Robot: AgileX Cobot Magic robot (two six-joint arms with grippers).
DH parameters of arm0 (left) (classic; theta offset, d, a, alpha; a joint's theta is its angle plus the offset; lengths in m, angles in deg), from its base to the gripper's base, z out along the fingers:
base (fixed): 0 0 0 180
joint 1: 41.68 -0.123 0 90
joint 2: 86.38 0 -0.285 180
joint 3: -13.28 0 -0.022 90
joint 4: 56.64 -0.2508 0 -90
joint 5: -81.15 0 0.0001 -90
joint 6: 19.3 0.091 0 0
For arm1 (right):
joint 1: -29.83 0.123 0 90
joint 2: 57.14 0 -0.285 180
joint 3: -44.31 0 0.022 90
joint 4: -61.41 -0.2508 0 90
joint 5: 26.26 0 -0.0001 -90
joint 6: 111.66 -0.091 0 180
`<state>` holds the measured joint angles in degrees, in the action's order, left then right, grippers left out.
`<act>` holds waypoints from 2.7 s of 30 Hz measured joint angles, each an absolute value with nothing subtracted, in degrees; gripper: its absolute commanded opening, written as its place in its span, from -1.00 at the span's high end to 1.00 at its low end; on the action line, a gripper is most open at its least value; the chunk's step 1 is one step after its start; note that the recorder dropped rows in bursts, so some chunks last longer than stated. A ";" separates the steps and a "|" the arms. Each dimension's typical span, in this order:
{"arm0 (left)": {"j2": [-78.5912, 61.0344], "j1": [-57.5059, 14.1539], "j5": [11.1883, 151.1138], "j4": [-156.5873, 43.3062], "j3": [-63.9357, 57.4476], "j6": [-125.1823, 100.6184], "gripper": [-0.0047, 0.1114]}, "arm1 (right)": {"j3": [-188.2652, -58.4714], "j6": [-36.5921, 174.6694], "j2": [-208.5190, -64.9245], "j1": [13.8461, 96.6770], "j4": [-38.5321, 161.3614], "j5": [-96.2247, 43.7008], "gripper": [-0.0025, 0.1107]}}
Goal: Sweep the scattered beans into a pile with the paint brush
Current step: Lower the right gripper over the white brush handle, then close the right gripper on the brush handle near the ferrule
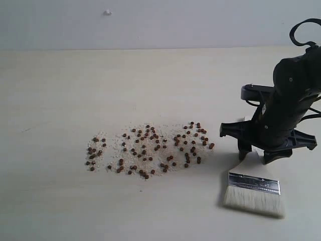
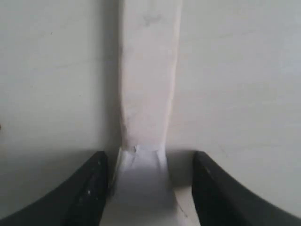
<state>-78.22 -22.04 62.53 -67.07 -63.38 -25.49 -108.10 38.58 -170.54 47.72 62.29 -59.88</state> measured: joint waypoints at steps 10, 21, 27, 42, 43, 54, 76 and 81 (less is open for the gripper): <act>-78.22 -22.04 62.53 -67.07 -63.38 -25.49 0.92 | -108.10 38.44 -170.54 47.72 62.43 -59.90 0.63; -78.22 -22.04 62.53 -67.07 -63.38 -25.49 0.92 | -108.10 42.27 -170.54 47.72 62.56 -60.06 0.96; -78.22 -22.04 62.53 -67.07 -63.38 -25.49 0.92 | -108.10 42.65 -169.66 47.72 63.31 -58.65 0.96; -78.22 -22.04 62.53 -67.07 -63.38 -25.49 0.92 | -108.10 45.42 -163.07 47.72 64.20 -58.32 0.96; -78.22 -22.04 62.53 -67.07 -63.38 -25.49 0.92 | -108.10 45.54 -163.09 47.72 64.20 -58.35 0.96; -78.22 -22.04 62.53 -67.07 -63.38 -25.49 0.92 | -108.10 44.58 -167.40 47.72 64.20 -57.48 0.96; -78.22 -22.04 62.53 -67.07 -63.38 -25.49 0.92 | -108.62 39.99 -172.21 47.72 64.31 -55.86 0.45; -78.22 -22.04 62.53 -67.07 -63.38 -25.49 0.92 | -108.62 38.77 -172.21 47.72 64.51 -55.65 0.45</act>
